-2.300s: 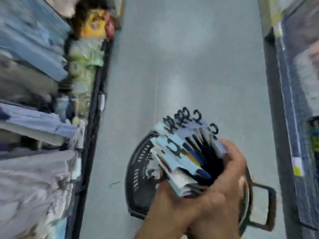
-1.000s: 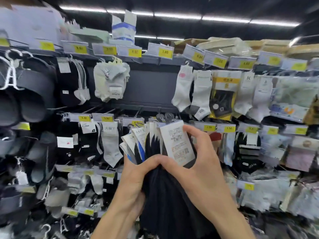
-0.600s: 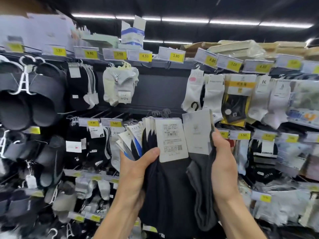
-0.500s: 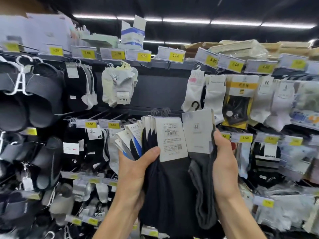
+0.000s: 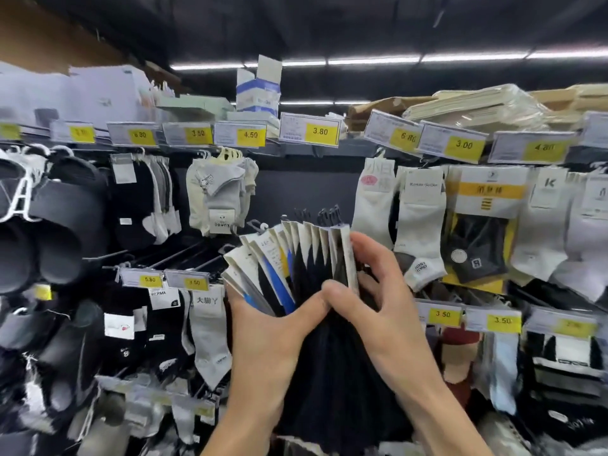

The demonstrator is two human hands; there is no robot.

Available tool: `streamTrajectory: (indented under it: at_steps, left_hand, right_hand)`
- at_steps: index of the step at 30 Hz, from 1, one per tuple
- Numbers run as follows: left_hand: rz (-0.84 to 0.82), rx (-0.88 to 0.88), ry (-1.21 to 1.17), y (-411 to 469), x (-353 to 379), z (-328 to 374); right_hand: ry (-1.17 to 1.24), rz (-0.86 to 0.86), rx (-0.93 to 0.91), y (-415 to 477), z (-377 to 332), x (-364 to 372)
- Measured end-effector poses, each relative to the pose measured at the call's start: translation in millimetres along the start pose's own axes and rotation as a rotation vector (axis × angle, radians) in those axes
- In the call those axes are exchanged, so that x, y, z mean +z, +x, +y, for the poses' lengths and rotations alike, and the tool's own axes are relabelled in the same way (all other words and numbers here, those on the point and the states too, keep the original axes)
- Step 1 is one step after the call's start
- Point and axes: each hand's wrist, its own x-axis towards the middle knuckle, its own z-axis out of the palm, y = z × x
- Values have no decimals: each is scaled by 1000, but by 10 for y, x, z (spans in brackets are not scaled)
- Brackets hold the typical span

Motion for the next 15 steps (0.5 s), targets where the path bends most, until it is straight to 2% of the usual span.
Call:
streamTrajectory:
  at_steps: [6, 12, 15]
  left_hand:
    - [-30, 20, 170, 206, 175, -106]
    - [126, -57, 78, 340, 193, -266]
    - [167, -39, 17, 437, 207, -321]
  right_hand:
    - [142, -32, 14, 296, 216, -186]
    - [498, -38, 117, 409, 336, -356]
    - [490, 69, 115, 493, 409, -384]
